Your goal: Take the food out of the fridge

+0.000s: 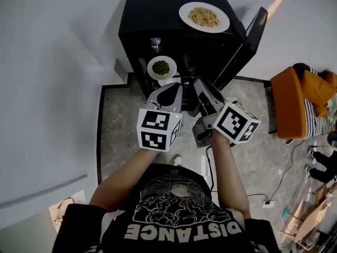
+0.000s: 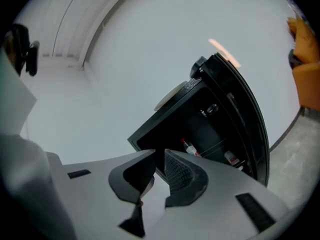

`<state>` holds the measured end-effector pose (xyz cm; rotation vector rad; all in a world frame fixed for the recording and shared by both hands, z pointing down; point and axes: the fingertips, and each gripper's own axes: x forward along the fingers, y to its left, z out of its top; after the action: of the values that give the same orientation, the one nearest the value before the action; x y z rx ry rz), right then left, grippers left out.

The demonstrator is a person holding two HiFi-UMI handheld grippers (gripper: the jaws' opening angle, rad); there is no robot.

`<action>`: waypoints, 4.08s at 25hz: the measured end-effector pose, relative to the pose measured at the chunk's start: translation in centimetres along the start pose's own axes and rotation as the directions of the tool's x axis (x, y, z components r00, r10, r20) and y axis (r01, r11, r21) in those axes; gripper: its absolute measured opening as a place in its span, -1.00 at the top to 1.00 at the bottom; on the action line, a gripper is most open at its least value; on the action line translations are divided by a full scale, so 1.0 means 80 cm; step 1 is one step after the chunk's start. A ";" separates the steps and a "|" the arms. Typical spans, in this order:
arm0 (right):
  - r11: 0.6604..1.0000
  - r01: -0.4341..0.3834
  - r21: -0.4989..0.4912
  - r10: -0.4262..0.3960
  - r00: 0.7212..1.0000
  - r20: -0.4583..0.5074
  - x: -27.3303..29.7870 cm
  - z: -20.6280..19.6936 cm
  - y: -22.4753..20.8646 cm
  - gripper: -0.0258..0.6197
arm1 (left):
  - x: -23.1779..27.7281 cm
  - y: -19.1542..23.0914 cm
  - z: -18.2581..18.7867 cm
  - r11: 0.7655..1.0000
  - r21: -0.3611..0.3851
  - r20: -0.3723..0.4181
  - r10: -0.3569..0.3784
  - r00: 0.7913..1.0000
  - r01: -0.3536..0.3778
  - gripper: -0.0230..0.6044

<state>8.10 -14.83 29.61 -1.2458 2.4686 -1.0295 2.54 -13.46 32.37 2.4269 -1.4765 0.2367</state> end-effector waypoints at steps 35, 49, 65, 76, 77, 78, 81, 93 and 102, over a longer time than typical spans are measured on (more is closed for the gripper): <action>0.974 -0.005 0.226 0.035 0.992 -0.125 0.085 -0.164 -0.048 0.78 | -0.022 0.094 -0.070 0.994 -0.045 -0.011 0.102 0.995 -0.102 0.92; 0.869 0.053 0.493 -0.005 0.995 -0.098 0.201 -0.240 -0.160 0.59 | 0.023 0.165 -0.098 0.989 -0.106 -0.015 0.099 0.995 -0.100 0.92; 0.702 0.060 0.710 -0.031 0.998 -0.054 0.276 -0.271 -0.229 0.55 | 0.032 0.196 -0.137 0.987 -0.124 -0.074 0.096 0.993 -0.104 0.92; 0.559 0.133 0.818 -0.058 0.991 -0.122 0.271 -0.281 -0.233 0.78 | 0.038 0.197 -0.136 0.985 -0.133 -0.084 0.104 0.991 -0.115 0.92; 0.556 0.137 0.820 -0.057 0.990 -0.127 0.271 -0.282 -0.232 0.78 | 0.039 0.197 -0.137 0.984 -0.132 -0.086 0.106 0.991 -0.116 0.92; 0.555 0.135 0.821 -0.054 0.990 -0.127 0.271 -0.282 -0.232 0.79 | 0.040 0.197 -0.138 0.984 -0.132 -0.088 0.106 0.990 -0.117 0.92; 0.554 0.120 0.824 -0.041 0.992 -0.117 0.273 -0.280 -0.231 0.87 | 0.040 0.195 -0.139 0.984 -0.133 -0.091 0.107 0.990 -0.118 0.92; 0.646 0.040 0.762 0.053 0.994 -0.098 0.245 -0.259 -0.194 0.89 | 0.031 0.187 -0.131 0.983 -0.130 -0.080 0.119 0.990 -0.129 0.92; 0.646 0.014 0.763 0.130 0.983 -0.129 0.153 -0.236 -0.119 0.89 | 0.002 0.170 -0.100 0.975 -0.124 -0.028 0.181 0.983 -0.183 0.92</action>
<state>-2.06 -18.62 51.50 -0.7901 1.7546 -1.9440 -9.37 -16.87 42.12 2.1888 -1.6556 0.1948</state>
